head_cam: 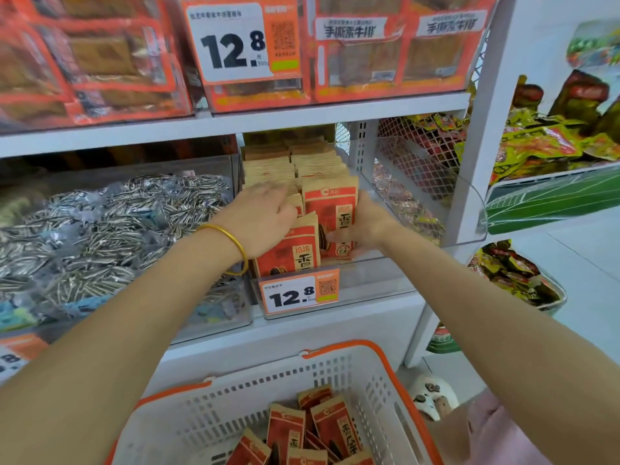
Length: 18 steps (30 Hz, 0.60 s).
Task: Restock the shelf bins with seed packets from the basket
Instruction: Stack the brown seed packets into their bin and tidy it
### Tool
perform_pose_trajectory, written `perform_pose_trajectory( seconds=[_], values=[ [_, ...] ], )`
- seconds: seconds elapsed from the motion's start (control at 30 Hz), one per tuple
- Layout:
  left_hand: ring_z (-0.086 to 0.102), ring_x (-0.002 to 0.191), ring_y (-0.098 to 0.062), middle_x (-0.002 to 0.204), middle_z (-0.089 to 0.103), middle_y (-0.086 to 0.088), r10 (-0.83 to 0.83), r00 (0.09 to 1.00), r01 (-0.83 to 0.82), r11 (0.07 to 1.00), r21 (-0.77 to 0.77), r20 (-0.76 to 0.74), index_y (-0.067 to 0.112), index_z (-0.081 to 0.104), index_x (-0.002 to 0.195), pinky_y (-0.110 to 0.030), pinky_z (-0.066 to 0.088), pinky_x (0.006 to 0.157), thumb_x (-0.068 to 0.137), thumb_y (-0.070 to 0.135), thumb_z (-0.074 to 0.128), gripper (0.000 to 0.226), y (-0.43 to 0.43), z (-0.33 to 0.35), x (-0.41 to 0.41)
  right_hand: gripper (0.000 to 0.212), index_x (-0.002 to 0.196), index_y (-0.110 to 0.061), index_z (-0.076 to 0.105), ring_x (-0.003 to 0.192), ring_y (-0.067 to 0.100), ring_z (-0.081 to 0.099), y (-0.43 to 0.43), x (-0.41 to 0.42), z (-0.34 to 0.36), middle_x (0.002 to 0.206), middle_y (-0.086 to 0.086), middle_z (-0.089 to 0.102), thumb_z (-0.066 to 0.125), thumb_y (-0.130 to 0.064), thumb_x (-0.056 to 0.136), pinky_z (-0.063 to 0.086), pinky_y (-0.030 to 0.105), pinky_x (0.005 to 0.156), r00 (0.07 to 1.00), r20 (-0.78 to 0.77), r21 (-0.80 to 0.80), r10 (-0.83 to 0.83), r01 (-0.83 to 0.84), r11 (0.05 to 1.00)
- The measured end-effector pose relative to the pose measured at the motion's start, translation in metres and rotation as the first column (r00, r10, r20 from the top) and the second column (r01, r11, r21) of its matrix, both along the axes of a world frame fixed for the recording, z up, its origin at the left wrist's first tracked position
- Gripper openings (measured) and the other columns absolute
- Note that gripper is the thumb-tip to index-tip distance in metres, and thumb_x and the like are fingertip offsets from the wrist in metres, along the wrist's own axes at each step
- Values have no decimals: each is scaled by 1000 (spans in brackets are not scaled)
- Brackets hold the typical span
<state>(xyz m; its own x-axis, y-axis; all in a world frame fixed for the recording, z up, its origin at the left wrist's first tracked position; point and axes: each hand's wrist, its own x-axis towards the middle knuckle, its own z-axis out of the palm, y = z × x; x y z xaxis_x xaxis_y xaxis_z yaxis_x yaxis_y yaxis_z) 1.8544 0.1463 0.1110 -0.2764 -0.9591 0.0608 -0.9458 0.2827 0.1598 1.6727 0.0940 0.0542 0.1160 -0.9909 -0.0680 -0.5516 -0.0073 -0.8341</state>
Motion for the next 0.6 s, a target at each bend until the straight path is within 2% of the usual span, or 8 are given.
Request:
perform_pose_trajectory(
  seconds=[0.07, 0.13, 0.2, 0.27, 0.33, 0.4, 0.5, 0.6],
  values=[
    [16, 143, -20, 155, 21, -12, -1, 1000, 1, 1000, 2, 1, 5, 26, 146, -28, 11, 116, 99, 23, 24, 50, 2, 1, -1, 82, 132, -16, 27, 116, 26, 52, 2, 2, -1, 123, 5, 53, 80, -6, 70, 51, 51, 90, 1000, -1, 66, 27, -27, 997],
    [20, 141, -21, 153, 24, -13, 4, 1000, -4, 1000, -5, 0, 4, 29, 143, -28, 13, 115, 99, 22, 25, 48, 2, 1, -2, 76, 125, -15, 27, 114, 26, 53, 3, 1, 2, 116, 3, 50, 80, -7, 70, 52, 51, 89, 1000, -7, 102, 9, -8, 995],
    [22, 141, -22, 152, 27, -13, 9, 1000, -9, 1000, -10, -6, 6, 31, 143, -28, 14, 114, 99, 25, 23, 49, 2, 0, -2, 67, 114, -16, 27, 107, 26, 57, 7, -1, 7, 106, 2, 50, 80, -10, 72, 53, 48, 86, 999, -37, 106, -22, 25, 994],
    [22, 140, -21, 152, 28, -12, 7, 1000, -8, 999, -31, -17, 7, 30, 144, -29, 15, 115, 96, 30, 20, 54, 2, -2, -1, 62, 114, -14, 28, 97, 24, 58, 12, -3, 14, 97, 0, 49, 77, -11, 76, 56, 45, 79, 999, -32, 94, -40, 43, 995],
    [24, 140, -22, 151, 29, -12, 18, 999, -20, 998, -55, -34, 6, 30, 144, -31, 17, 115, 98, 26, 24, 50, 2, -3, -1, 67, 124, -10, 27, 92, 22, 55, 19, -4, 19, 100, 2, 49, 75, -12, 78, 56, 40, 70, 997, -66, 40, -42, 45, 998],
    [27, 138, -24, 148, 34, -13, 27, 998, -32, 996, -83, -61, 6, 33, 142, -34, 22, 114, 98, 25, 27, 48, 3, -5, 0, 73, 130, -7, 26, 90, 18, 50, 26, -4, 22, 107, 7, 52, 75, -14, 78, 49, 31, 64, 990, -129, -40, -51, 46, 998],
    [40, 128, -27, 137, 47, -12, 31, 991, -55, 981, -187, -132, 9, 44, 135, -39, 34, 108, 92, 37, 26, 54, 9, -5, 0, 77, 133, -6, 27, 103, 23, 52, 39, -5, 24, 124, 12, 50, 77, -22, 76, 43, 33, 76, 972, -209, -179, -112, 74, 981],
    [48, 116, -26, 125, 57, -9, -47, 987, -31, 880, -474, -151, 9, 54, 124, -37, 36, 99, 92, 31, 36, 43, 34, -2, 1, 68, 131, -14, 36, 108, 23, 54, 72, -10, 27, 126, 7, 49, 74, -34, 78, 48, 41, 84, 938, -266, -352, -224, 122, 928]
  ],
)
